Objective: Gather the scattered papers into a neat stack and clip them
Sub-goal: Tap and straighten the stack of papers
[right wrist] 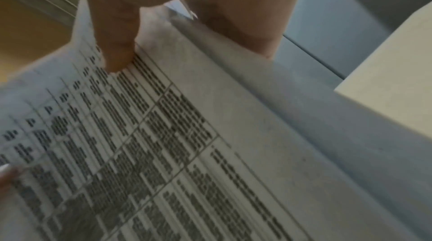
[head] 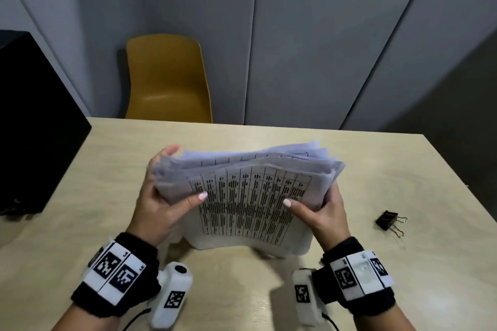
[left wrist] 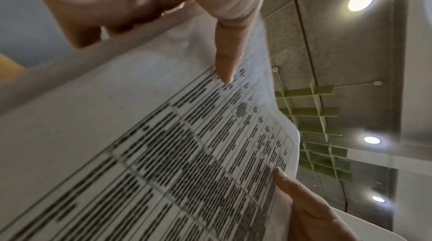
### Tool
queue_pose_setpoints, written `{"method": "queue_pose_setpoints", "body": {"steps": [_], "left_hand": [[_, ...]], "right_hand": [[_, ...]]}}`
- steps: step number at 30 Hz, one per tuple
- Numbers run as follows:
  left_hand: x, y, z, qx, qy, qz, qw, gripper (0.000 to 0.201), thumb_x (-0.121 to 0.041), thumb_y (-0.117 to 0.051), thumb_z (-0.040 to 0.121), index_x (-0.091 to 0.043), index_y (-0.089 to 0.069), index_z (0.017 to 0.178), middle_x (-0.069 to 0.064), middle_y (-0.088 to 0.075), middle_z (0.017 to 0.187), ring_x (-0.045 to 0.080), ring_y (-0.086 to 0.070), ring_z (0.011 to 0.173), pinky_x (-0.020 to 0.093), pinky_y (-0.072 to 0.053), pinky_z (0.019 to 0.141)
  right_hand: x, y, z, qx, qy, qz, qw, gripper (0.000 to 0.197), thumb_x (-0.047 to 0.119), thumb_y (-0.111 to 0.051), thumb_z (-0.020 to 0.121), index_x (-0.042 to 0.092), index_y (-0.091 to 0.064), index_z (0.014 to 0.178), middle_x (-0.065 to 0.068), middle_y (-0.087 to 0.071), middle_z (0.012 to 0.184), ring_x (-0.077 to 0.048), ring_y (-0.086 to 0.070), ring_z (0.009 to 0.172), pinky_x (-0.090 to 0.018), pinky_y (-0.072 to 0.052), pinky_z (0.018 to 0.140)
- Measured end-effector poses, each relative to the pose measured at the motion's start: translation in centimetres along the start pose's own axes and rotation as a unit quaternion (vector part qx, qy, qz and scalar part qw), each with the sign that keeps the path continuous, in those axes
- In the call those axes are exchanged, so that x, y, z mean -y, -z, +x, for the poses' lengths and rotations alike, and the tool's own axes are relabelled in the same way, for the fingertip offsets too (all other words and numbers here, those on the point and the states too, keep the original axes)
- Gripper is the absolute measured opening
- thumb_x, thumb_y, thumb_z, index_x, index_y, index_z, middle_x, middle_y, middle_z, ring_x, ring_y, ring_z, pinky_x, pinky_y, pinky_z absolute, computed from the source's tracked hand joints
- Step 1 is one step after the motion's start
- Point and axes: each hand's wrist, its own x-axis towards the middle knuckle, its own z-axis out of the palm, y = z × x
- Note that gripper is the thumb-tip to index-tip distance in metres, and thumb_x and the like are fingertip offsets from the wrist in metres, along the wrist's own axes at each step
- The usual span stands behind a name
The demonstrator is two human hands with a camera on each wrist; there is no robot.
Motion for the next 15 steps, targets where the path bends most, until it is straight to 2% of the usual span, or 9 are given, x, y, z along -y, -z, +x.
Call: {"method": "queue_pose_setpoints", "body": {"steps": [2, 3, 5, 7, 9, 10, 11, 13, 15], "left_hand": [[0.2, -0.9, -0.4, 0.017, 0.004, 0.024, 1.000, 0.056, -0.014, -0.082, 0.062, -0.016, -0.055, 0.111, -0.017, -0.070, 0.098, -0.004, -0.064, 0.091, 0.010, -0.049, 0.078], [0.3, -1.4, -0.6, 0.005, 0.006, 0.035, 0.999, 0.044, -0.022, -0.079, 0.066, -0.014, -0.060, 0.105, -0.011, -0.072, 0.093, -0.002, -0.065, 0.089, 0.012, -0.049, 0.077], [0.1, -2.3, -0.8, -0.048, 0.018, 0.031, 0.998, 0.024, -0.012, -0.071, 0.076, -0.015, -0.063, 0.098, -0.010, -0.069, 0.091, -0.004, -0.065, 0.086, 0.009, -0.048, 0.074], [0.1, -2.0, -0.6, -0.079, 0.005, 0.041, 0.996, 0.025, 0.001, -0.068, 0.076, -0.018, -0.064, 0.092, -0.021, -0.071, 0.079, -0.012, -0.064, 0.082, 0.004, -0.047, 0.071], [0.3, -1.4, -0.4, -0.069, 0.007, 0.053, 0.996, 0.030, -0.001, -0.074, 0.070, -0.022, -0.064, 0.089, -0.031, -0.069, 0.078, -0.012, -0.064, 0.081, 0.005, -0.047, 0.071], [0.4, -1.1, -0.5, -0.064, 0.021, 0.048, 0.997, 0.032, 0.001, -0.074, 0.069, -0.023, -0.065, 0.089, -0.031, -0.069, 0.079, -0.011, -0.065, 0.081, 0.005, -0.048, 0.070], [0.7, -1.0, -0.6, -0.065, 0.035, 0.033, 0.997, 0.036, 0.005, -0.073, 0.070, -0.026, -0.067, 0.086, -0.030, -0.070, 0.077, -0.011, -0.065, 0.079, 0.005, -0.048, 0.069], [1.0, -1.4, -0.9, -0.071, 0.037, 0.030, 0.996, 0.038, 0.007, -0.070, 0.073, -0.031, -0.072, 0.076, -0.030, -0.069, 0.074, -0.013, -0.064, 0.077, 0.006, -0.049, 0.070], [0.9, -2.0, -1.1, -0.065, 0.030, 0.036, 0.997, 0.034, 0.002, -0.069, 0.076, -0.032, -0.069, 0.079, -0.032, -0.068, 0.074, -0.014, -0.063, 0.078, 0.005, -0.048, 0.071]], "right_hand": [[-0.3, -0.8, -0.1, 0.006, -0.008, -0.021, 1.000, 0.039, -0.011, -0.072, 0.069, 0.004, -0.056, 0.102, 0.009, -0.073, 0.079, 0.003, -0.067, 0.074, -0.012, -0.052, 0.063], [-0.5, -1.4, -0.2, 0.002, 0.003, -0.035, 0.999, 0.029, -0.007, -0.071, 0.073, -0.003, -0.059, 0.099, 0.014, -0.073, 0.077, 0.001, -0.068, 0.074, -0.014, -0.053, 0.064], [-0.8, -2.1, -0.6, -0.012, 0.036, -0.051, 0.998, 0.019, 0.006, -0.070, 0.075, -0.001, -0.064, 0.092, 0.015, -0.072, 0.077, -0.007, -0.067, 0.075, -0.020, -0.055, 0.067], [-0.9, -2.5, -0.9, -0.015, 0.052, -0.025, 0.998, 0.024, 0.016, -0.070, 0.072, 0.005, -0.063, 0.091, 0.005, -0.072, 0.082, -0.013, -0.066, 0.080, -0.028, -0.057, 0.074], [-1.0, -2.3, -1.1, -0.014, 0.041, -0.001, 0.999, 0.047, 0.022, -0.075, 0.066, -0.002, -0.058, 0.103, -0.009, -0.070, 0.093, -0.016, -0.067, 0.087, -0.030, -0.057, 0.078], [-1.2, -2.0, -1.2, -0.009, 0.026, 0.005, 1.000, 0.052, 0.017, -0.078, 0.066, -0.004, -0.054, 0.108, -0.009, -0.070, 0.095, -0.014, -0.068, 0.089, -0.029, -0.057, 0.079], [-1.4, -1.8, -1.1, -0.007, 0.006, 0.012, 1.000, 0.046, 0.007, -0.077, 0.069, -0.001, -0.053, 0.108, -0.003, -0.072, 0.093, -0.011, -0.068, 0.088, -0.028, -0.056, 0.079], [-1.7, -1.7, -1.1, 0.001, -0.021, -0.006, 1.000, 0.030, -0.011, -0.066, 0.075, 0.011, -0.061, 0.094, 0.008, -0.075, 0.080, -0.003, -0.068, 0.078, -0.025, -0.056, 0.075], [-1.8, -2.3, -1.1, -0.009, -0.012, -0.035, 0.999, 0.030, -0.008, -0.065, 0.078, 0.023, -0.068, 0.077, 0.013, -0.073, 0.074, -0.001, -0.066, 0.071, -0.022, -0.055, 0.069]]}}
